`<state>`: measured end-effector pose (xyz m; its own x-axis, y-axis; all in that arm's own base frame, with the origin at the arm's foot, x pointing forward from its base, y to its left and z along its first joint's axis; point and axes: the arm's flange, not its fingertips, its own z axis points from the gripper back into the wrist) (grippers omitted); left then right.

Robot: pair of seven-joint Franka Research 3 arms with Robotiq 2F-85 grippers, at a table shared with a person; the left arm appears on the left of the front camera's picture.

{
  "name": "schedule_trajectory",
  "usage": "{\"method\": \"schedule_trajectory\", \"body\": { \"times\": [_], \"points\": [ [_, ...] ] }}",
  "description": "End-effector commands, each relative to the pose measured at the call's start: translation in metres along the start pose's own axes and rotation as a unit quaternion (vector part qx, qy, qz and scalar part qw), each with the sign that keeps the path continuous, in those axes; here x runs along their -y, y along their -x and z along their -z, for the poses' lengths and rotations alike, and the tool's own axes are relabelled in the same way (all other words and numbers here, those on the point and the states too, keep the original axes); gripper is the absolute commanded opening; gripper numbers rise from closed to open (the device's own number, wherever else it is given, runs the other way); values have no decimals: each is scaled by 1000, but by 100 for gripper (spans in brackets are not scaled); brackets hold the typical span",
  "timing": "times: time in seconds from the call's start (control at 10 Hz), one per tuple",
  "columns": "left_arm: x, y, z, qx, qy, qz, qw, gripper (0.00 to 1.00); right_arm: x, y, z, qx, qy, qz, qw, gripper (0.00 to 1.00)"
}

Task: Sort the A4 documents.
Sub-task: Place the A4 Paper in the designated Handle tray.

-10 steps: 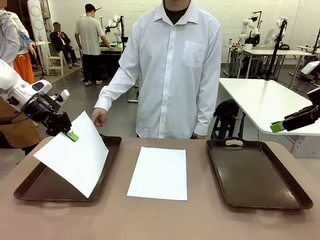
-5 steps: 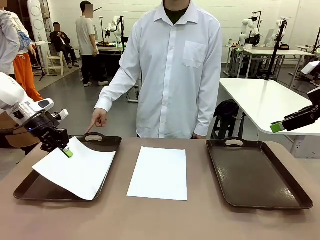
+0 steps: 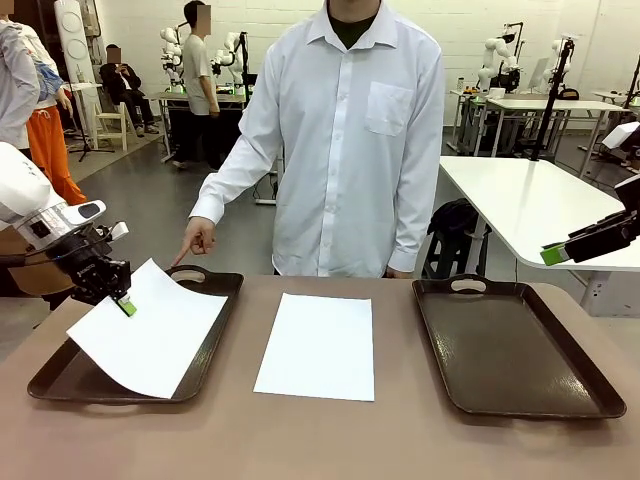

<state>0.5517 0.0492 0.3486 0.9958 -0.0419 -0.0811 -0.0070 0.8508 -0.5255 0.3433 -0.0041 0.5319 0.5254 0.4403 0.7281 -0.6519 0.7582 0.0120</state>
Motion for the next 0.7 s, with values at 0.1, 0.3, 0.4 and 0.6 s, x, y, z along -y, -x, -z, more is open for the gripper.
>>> {"method": "schedule_trajectory", "body": {
  "times": [0.1,0.3,0.4,0.6],
  "points": [
    [4,-16,9,-2,-18,-12,1000,1,0,0,1,2,-5,1,1000,100],
    [6,-18,14,9,-7,-11,1000,1,0,0,1,2,-5,1,1000,100],
    [7,-19,16,9,-5,-11,1000,1,0,0,1,2,-5,1,1000,100],
    [4,-21,16,1,-20,-23,1000,1,0,0,1,2,-5,1,1000,100]
  ]
}}
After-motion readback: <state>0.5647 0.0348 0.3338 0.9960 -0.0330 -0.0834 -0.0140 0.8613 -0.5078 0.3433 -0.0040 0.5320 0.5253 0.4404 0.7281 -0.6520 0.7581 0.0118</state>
